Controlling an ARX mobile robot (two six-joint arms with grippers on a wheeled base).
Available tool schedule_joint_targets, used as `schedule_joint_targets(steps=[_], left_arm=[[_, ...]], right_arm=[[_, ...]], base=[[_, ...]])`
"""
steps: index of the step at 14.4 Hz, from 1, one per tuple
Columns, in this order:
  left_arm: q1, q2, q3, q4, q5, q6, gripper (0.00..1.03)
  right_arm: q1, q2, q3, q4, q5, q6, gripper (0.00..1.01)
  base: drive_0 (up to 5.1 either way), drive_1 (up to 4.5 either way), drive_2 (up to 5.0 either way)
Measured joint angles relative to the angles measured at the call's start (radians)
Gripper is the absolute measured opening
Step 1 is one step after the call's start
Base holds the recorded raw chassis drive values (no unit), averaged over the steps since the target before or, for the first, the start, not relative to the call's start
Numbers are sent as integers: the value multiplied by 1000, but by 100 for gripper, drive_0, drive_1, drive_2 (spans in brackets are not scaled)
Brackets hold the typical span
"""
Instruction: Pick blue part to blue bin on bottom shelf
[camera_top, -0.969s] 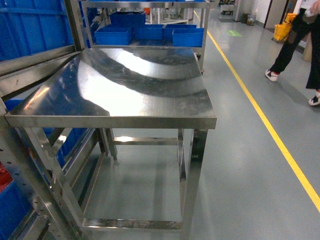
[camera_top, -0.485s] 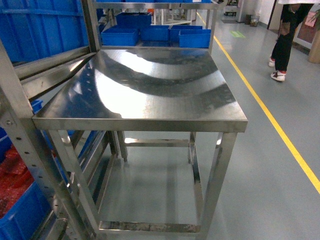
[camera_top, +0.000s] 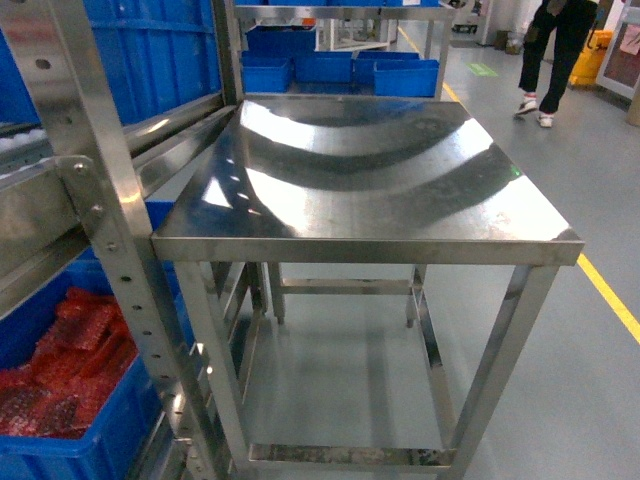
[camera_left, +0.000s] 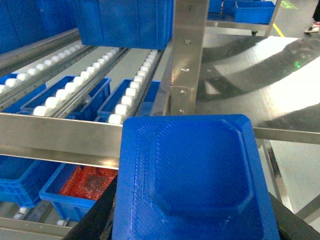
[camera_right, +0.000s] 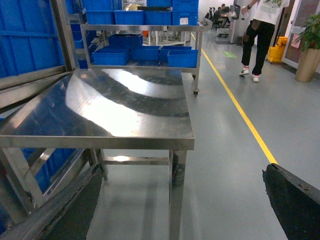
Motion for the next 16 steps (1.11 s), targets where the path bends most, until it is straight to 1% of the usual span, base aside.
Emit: schedule_joint_targets(steps=[16], left_arm=[[0, 0, 0, 1, -1, 0, 43]], right_arm=[[0, 0, 0, -1, 0, 0, 98]], base=[[-506, 239, 239]])
